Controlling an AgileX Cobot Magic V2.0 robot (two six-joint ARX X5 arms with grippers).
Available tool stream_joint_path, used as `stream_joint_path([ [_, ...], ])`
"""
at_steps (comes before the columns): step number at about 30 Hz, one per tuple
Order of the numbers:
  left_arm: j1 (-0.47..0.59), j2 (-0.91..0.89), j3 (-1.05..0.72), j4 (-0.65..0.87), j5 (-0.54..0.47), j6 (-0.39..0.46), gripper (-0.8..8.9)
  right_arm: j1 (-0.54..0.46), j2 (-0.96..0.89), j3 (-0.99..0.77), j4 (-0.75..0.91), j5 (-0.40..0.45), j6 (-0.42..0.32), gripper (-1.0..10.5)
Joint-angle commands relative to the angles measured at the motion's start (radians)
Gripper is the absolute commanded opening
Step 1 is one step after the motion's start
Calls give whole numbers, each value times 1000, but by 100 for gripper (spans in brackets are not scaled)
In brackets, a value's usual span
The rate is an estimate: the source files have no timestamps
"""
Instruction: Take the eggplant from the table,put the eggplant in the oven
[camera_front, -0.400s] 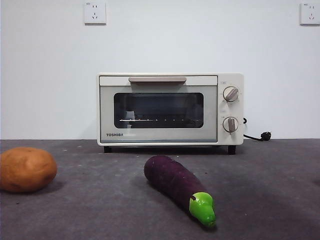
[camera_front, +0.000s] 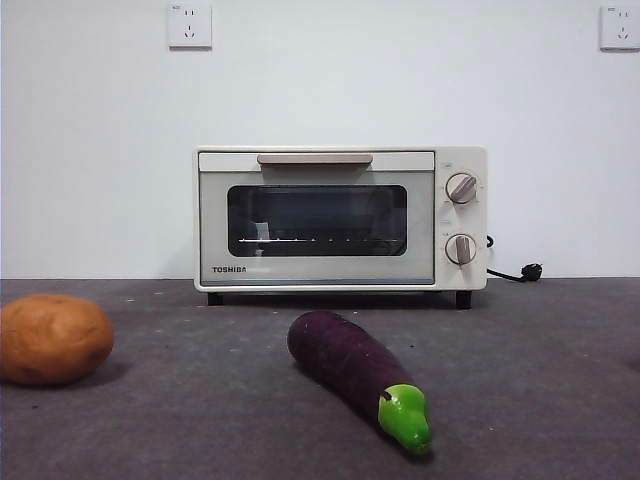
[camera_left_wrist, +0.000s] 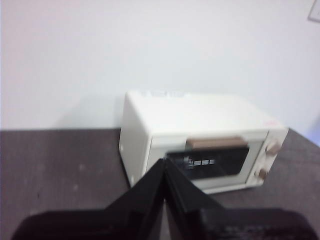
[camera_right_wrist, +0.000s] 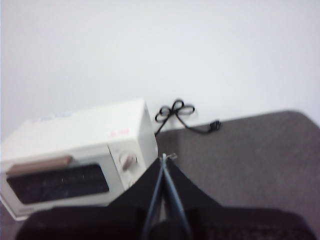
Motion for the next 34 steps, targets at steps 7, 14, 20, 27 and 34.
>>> stream_joint_path([
  [7,-83,182,368,-121,24,29,-5,3,215,385,-121,-4,-69,-8],
  [14,-167,320,626,-204,23,55,-5,17,344,610,-165,-13,-69,-8],
  [20,-203,405,786,-286,23,93,-5,36,420,744,-274,-55,-69,-8],
  [27,-234,449,835,-306,23,123,-5,36,449,800,-333,-125,-68,-6],
  [34,-258,476,835,-307,24,129,-5,36,450,837,-319,-203,-68,48],
])
